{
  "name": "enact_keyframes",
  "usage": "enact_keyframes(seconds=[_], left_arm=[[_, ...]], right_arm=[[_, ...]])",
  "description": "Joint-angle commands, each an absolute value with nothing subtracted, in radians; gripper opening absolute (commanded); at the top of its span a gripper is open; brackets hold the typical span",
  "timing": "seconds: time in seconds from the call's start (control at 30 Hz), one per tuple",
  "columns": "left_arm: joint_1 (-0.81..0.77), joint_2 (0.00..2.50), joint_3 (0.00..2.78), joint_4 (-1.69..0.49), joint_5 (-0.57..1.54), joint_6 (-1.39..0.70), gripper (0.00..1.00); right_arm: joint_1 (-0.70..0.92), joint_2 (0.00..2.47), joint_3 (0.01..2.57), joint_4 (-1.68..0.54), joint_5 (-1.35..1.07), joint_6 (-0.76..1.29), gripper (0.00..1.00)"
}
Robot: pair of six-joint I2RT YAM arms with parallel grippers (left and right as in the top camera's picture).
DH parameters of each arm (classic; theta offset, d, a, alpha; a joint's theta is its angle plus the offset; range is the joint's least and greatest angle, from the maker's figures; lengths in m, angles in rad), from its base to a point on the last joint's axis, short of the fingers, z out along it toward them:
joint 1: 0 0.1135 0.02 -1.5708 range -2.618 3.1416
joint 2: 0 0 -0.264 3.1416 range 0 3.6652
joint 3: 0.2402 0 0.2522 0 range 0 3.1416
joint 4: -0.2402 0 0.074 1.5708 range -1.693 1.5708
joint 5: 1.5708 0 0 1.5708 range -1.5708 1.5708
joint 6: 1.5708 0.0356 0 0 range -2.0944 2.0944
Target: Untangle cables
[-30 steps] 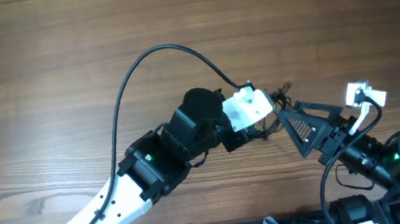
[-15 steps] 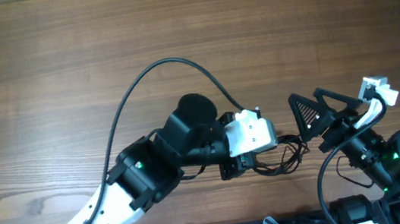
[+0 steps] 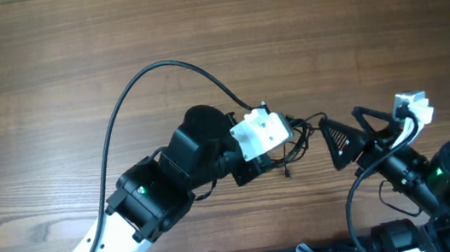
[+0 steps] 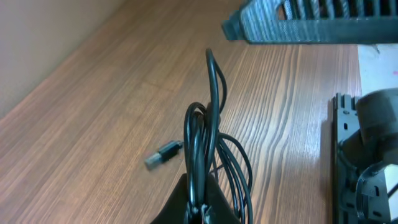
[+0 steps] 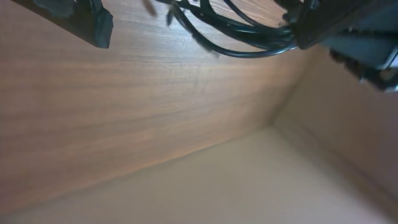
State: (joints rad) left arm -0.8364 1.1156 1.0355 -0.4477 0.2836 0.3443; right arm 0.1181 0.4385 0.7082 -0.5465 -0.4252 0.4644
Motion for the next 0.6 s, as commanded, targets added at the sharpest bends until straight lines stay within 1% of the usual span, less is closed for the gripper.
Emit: enact_keyframes(seconds=[0.0,0.1,0.23,0.33,0.47,0.57], left_arm=[[-0.834,1.098,1.048,-0.482,0.309,0.479,0.04],[-0.834,1.098,1.048,-0.484,0.310,0.491,0.04],[-0.834,1.098,1.048,-0.422,0.310,0.490,0.04],[-0.834,1.098,1.048,-0.356,0.333,0.490,0.04],[-0.834,1.098,1.048,-0.319,0.332,0.488,0.04],[-0.834,1.098,1.048,-0.264,0.332,0.385,0.04]], right_arm=[[0.118,0.435,0.712,-0.504,-0.461,0.381,0.96],[0.118,0.435,0.712,-0.475,-0.461,0.403,0.96],[0.118,0.435,0.712,-0.542,-0.519,0.403,0.95],[0.118,0.435,0.712,-0.591,-0.518,0.393,0.95],[0.118,0.435,0.712,-0.647,-0.518,0.381,0.95],[0.118,0.435,0.712,-0.667,-0.560,0.292,0.95]])
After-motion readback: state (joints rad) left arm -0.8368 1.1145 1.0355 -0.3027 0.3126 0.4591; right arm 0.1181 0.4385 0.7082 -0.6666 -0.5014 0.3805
